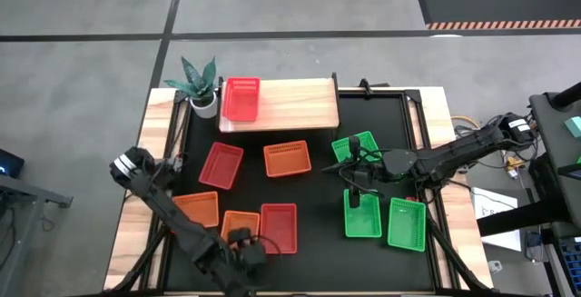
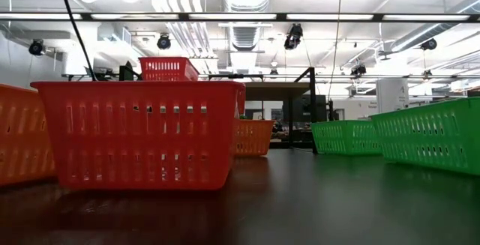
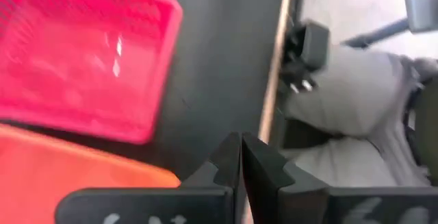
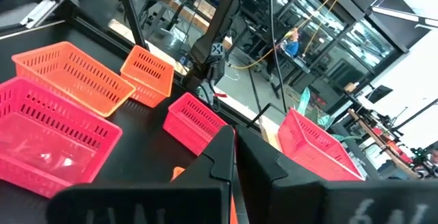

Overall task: Stack baskets on shelf by color
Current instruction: Put the bottom right orange basket on the shelf

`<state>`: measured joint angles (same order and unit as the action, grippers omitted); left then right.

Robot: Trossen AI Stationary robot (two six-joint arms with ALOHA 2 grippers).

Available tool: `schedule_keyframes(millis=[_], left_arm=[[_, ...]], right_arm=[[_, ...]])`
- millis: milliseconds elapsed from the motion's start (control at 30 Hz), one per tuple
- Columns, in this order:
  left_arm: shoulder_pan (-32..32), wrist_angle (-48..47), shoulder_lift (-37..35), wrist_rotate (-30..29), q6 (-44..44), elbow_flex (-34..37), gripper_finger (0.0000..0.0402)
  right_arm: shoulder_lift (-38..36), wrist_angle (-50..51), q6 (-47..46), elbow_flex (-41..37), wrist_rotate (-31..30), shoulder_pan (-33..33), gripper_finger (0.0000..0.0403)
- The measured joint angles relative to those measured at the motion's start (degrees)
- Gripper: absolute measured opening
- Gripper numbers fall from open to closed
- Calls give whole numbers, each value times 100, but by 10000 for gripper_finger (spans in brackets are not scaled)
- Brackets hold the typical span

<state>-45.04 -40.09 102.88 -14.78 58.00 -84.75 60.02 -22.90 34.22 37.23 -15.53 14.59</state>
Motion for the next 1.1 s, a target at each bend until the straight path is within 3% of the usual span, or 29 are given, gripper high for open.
schedule_keyframes(millis=[200,467,700,867,1100], left_arm=[[-244,-936,410,530,173,-760,0],[-321,-1255,434,760,630,-734,7],[-328,-1926,417,993,631,-733,88],[-358,-2194,412,576,179,-531,148],[-359,-2190,412,589,-12,-95,173]], right_arm=[[3,4,-107,0,3,0,9],[3,10,-188,0,4,0,9],[3,20,-201,0,4,0,9],[3,29,-208,0,7,0,9],[3,153,-208,2,7,0,9]])
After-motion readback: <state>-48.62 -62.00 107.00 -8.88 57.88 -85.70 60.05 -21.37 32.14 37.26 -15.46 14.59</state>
